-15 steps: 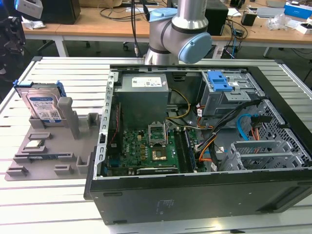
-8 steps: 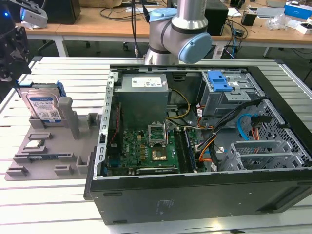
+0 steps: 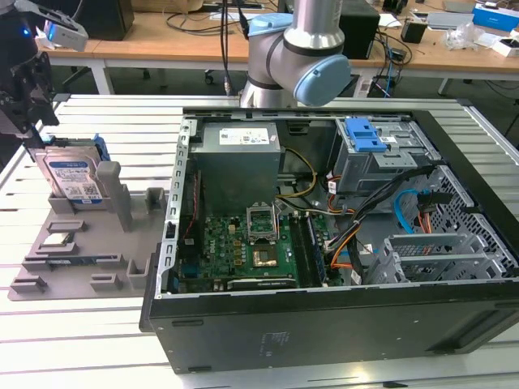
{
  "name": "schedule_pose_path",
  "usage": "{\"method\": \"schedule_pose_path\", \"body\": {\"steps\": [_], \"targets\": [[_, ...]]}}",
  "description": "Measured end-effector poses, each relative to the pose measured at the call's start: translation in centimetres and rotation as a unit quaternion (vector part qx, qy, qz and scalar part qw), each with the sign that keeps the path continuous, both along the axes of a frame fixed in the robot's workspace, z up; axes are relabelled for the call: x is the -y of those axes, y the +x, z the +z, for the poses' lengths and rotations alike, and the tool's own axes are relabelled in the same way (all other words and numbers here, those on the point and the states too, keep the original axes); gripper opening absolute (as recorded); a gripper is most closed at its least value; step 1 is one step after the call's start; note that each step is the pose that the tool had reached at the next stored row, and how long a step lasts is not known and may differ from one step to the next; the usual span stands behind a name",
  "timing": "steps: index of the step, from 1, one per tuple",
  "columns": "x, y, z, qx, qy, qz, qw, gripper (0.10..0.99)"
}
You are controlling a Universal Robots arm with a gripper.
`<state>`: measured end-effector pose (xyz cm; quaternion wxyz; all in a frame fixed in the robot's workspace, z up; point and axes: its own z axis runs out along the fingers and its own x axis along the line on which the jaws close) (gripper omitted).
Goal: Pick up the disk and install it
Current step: 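Pick up the disk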
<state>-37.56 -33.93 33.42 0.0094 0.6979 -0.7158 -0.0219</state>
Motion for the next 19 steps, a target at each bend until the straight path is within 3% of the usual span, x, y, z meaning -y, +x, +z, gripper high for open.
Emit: {"method": "schedule_pose_path", "body": {"steps": [6,13,17,19], "targets": [[0.02,0.12,-0.62,0.0000,-0.0036,0.009,1.0000,0.600],[0.03,0.88,-2.91,-0.0001,-0.0079,0.009,0.9999,0.600],[0.03,0.89,-3.71,0.0000,-0.0079,0.009,0.9999,0.600],[0.04,0.89,-3.72,-0.0001,-0.0079,0.009,0.9999,0.600]]}}
